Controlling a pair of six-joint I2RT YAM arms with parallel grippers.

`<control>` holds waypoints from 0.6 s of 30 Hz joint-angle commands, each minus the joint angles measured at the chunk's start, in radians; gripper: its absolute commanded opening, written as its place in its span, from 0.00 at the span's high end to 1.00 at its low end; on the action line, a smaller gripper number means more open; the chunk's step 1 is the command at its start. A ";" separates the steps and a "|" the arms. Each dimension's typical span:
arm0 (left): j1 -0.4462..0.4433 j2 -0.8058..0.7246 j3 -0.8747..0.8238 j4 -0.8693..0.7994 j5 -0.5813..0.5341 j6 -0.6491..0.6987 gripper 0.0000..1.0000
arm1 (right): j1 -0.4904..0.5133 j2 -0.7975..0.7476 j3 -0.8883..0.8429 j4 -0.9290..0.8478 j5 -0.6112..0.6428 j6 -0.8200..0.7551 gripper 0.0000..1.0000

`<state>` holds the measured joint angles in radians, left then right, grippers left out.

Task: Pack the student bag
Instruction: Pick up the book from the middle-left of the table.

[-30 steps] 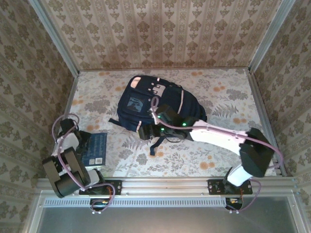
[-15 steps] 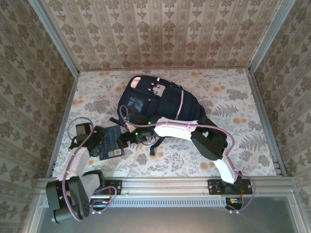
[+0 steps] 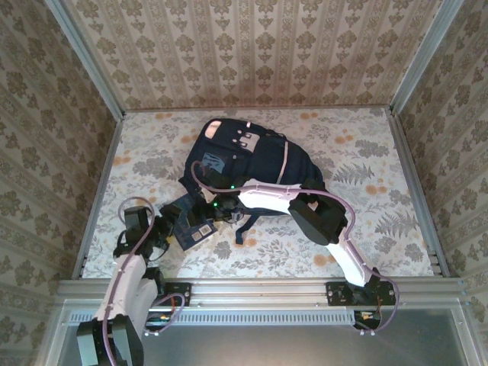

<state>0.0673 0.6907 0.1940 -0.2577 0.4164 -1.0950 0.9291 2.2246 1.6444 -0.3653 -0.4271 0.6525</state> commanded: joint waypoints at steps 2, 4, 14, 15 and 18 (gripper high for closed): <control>-0.027 -0.070 -0.031 -0.058 0.220 -0.024 0.16 | -0.002 0.042 -0.031 0.006 0.008 0.027 0.20; -0.026 -0.086 -0.027 -0.049 0.254 -0.029 0.19 | -0.002 0.046 -0.036 0.011 0.009 0.030 0.22; -0.027 -0.063 0.076 -0.136 0.243 0.064 0.31 | -0.008 0.039 -0.056 0.018 0.024 0.036 0.26; -0.026 -0.061 0.075 -0.146 0.235 0.069 0.33 | -0.009 0.040 -0.056 0.017 0.027 0.037 0.26; -0.025 -0.061 0.065 -0.159 0.234 0.081 0.38 | -0.012 0.040 -0.059 0.021 0.027 0.040 0.27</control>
<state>0.0463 0.6273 0.2409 -0.3748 0.6144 -1.0523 0.9211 2.2246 1.6238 -0.3485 -0.4229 0.6586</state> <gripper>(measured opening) 0.629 0.734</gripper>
